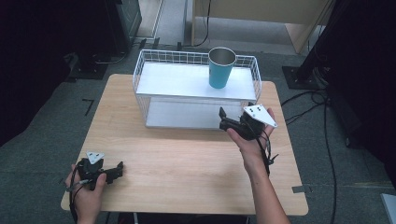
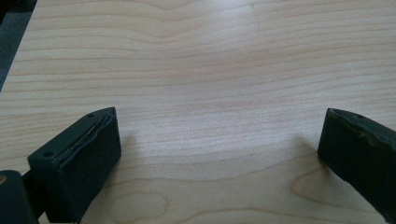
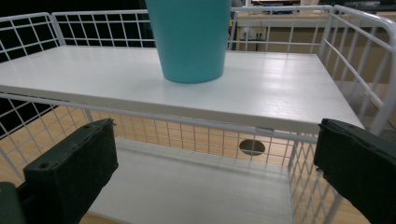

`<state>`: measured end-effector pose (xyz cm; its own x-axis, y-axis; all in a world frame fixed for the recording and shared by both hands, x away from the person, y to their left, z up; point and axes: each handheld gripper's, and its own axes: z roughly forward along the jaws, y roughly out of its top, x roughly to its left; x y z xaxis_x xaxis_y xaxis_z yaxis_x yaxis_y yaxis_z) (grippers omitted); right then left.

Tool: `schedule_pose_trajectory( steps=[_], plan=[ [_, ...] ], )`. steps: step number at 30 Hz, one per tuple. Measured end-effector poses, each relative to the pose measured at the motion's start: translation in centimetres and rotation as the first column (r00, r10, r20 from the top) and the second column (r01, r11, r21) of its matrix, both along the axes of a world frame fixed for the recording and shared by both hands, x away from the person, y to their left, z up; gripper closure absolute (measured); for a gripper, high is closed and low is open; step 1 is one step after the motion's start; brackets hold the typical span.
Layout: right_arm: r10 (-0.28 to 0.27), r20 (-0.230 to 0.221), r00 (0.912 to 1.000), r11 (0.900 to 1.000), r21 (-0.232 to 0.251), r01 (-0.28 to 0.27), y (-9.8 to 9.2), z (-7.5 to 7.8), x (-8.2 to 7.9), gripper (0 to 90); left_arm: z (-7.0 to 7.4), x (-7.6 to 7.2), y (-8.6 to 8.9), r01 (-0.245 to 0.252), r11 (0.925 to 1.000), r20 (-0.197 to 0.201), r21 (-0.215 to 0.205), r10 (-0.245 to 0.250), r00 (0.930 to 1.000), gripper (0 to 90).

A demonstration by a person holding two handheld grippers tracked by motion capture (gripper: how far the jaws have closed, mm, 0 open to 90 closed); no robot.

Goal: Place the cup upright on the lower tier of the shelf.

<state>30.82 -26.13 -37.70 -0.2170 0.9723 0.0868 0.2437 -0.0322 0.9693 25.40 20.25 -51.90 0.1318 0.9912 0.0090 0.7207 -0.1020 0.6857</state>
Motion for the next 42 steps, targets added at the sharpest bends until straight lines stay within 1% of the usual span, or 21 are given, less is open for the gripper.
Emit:
schedule_pose_trajectory(
  steps=[6,9,15,22,26,35,40,42],
  plan=[
    [-0.025,-0.012,0.9996,1.0,0.004,0.025,-1.4,-1.0,-1.0,0.0,0.0,0.0,0.0,-0.001,1.0,0.002,0.0,0.001,1.0,0.0],
    [-0.039,-0.022,0.999,0.999,0.014,0.04,-2.1,-1.5,-1.5,0.0,0.0,0.0,0.0,0.0,1.0,0.001,0.0,0.0,1.0,0.0],
    [-0.06,-0.038,0.9975,0.998,-0.001,0.06,-3.2,-2.8,-2.4,0.0,0.0,0.0,0.0,0.002,1.0,-0.003,0.001,-0.002,1.0,0.0],
    [-0.084,-0.063,0.9945,0.996,0.011,0.085,-4.6,-4.5,-3.5,0.0,0.0,0.0,0.0,0.002,1.0,-0.002,0.002,-0.002,1.0,0.0],
    [-0.098,-0.073,0.9926,0.995,0.006,0.098,-5.4,-5.4,-4.0,0.0,0.0,0.0,0.0,0.002,1.0,-0.002,0.001,-0.002,1.0,0.0],
    [-0.115,-0.106,0.9876,0.993,0.007,0.117,-6.5,-7.6,-5.2,0.0,0.0,0.0,0.0,0.001,1.0,-0.001,0.0,-0.001,1.0,0.0],
    [-0.124,-0.118,0.9852,0.992,0.009,0.126,-7.1,-8.5,-5.8,0.0,0.0,0.0,0.0,0.002,1.0,-0.002,0.0,-0.002,1.0,0.0],
    [-0.131,-0.121,0.984,0.991,0.002,0.132,-7.4,-8.9,-6.0,0.0,0.0,0.0,0.0,0.002,1.0,-0.001,0.0,-0.002,1.0,0.0]
  ],
)
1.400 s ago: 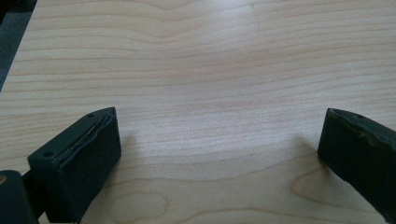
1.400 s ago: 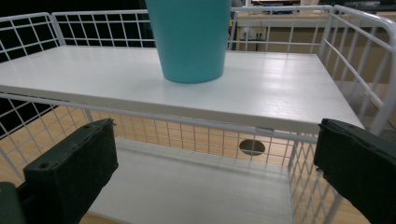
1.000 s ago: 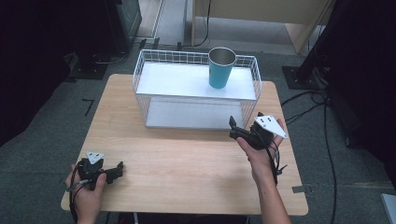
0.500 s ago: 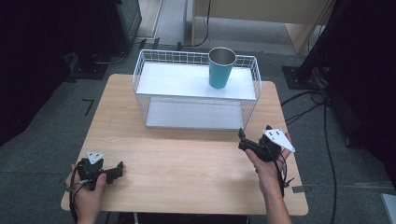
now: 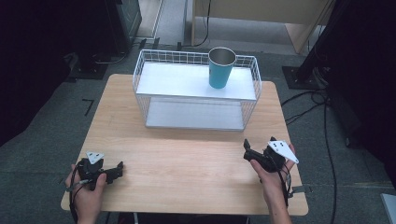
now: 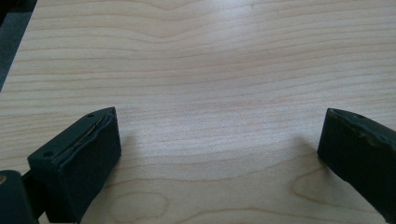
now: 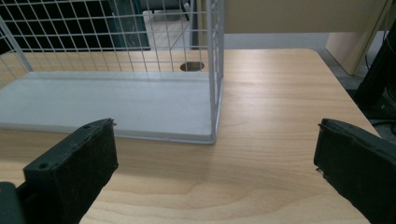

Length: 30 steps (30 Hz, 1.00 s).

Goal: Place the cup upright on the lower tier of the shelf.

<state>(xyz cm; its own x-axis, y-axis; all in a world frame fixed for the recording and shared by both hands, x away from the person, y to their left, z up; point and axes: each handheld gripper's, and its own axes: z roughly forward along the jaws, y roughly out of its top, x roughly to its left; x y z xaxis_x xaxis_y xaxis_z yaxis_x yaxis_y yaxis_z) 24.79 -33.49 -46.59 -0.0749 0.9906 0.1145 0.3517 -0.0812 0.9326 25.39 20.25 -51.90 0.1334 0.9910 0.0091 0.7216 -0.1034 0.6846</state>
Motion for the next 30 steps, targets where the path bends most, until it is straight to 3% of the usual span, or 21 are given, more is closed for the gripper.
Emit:
schedule_pose_trajectory(
  steps=[14,30],
  plan=[
    [-0.052,-0.048,0.9975,0.999,-0.002,0.052,-2.6,-2.2,-1.8,0.0,0.0,0.0,0.0,0.0,1.0,0.0,0.0,0.0,1.0,0.0],
    [-0.114,-0.109,0.9875,0.993,-0.019,0.113,-5.9,-3.9,-3.4,0.0,0.0,0.0,0.0,0.0,1.0,0.0,0.0,0.0,1.0,0.0]
  ],
)
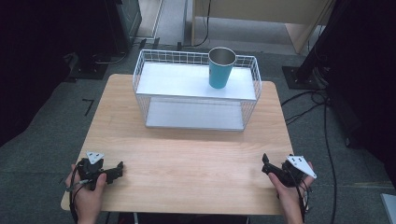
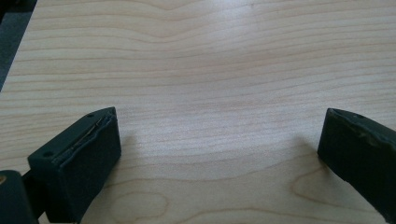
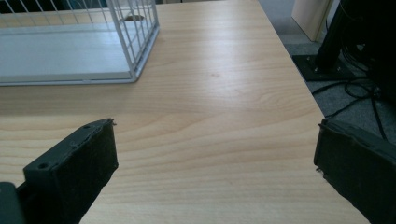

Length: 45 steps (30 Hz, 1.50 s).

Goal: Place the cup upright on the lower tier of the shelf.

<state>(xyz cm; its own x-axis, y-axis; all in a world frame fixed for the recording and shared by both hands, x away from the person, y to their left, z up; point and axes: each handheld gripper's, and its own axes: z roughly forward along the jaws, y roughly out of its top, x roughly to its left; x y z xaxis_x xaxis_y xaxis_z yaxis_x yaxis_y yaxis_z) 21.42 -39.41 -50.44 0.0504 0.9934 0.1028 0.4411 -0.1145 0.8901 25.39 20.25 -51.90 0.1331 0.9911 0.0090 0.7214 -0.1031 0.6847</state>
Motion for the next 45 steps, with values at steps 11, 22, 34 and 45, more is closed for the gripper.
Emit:
schedule_pose_trajectory(
  steps=[11,22,34,45],
  plan=[
    [-0.033,-0.05,0.9982,0.999,-0.004,0.033,-1.6,-1.0,-0.8,0.0,0.0,0.0,0.0,0.0,1.0,0.0,0.0,0.0,1.0,0.0],
    [-0.048,-0.107,0.9931,0.999,-0.009,0.047,-3.1,-1.6,-1.4,0.0,0.0,0.0,0.0,0.0,1.0,0.0,0.0,0.0,1.0,0.0],
    [-0.001,-0.285,0.9584,0.998,-0.063,-0.017,-3.5,-2.1,-1.7,0.0,0.0,0.0,0.0,0.0,1.0,0.0,0.0,0.0,1.0,0.0],
    [0.015,-0.317,0.9483,0.997,-0.061,-0.037,-3.7,-2.2,-1.9,0.0,0.0,0.0,0.0,-0.002,1.0,0.001,0.0,0.002,1.0,0.0]
  ],
)
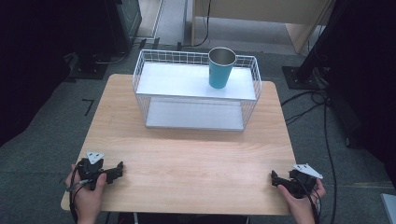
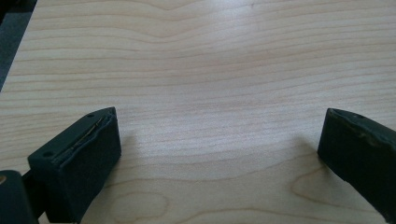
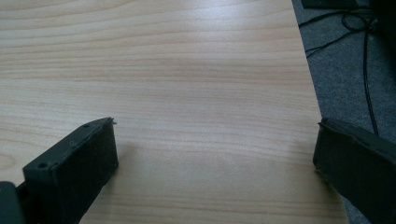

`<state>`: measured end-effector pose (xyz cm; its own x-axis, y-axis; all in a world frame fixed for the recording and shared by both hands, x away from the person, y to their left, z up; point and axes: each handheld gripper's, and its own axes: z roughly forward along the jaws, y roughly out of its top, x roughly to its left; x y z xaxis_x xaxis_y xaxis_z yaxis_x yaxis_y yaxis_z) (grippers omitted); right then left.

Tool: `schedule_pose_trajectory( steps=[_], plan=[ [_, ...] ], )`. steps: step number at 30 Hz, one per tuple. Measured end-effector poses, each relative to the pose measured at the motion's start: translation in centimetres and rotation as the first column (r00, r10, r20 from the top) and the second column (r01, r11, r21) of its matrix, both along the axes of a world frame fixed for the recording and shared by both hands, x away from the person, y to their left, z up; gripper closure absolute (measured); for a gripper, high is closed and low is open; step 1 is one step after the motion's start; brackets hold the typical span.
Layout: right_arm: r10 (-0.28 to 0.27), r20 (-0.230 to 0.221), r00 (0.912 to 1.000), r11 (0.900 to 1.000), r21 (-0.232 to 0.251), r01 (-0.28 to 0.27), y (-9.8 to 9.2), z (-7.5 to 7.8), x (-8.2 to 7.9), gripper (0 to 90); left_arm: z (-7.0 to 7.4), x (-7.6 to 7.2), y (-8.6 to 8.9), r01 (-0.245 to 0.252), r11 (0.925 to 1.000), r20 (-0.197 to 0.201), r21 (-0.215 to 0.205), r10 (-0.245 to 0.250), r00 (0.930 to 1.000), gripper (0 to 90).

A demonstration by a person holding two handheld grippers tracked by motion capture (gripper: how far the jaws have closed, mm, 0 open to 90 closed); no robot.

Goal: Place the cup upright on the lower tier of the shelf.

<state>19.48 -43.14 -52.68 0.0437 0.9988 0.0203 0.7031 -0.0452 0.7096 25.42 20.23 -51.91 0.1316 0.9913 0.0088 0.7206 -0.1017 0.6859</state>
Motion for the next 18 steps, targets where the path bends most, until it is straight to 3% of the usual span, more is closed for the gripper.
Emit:
schedule_pose_trajectory(
  steps=[18],
  plan=[
    [0.002,0.001,1.0,1.0,0.002,-0.002,-0.01,0.0,0.0,0.0,0.02,0.08,-0.02,0.005,1.0,-0.002,0.002,-0.005,1.0,0.0]
  ],
)
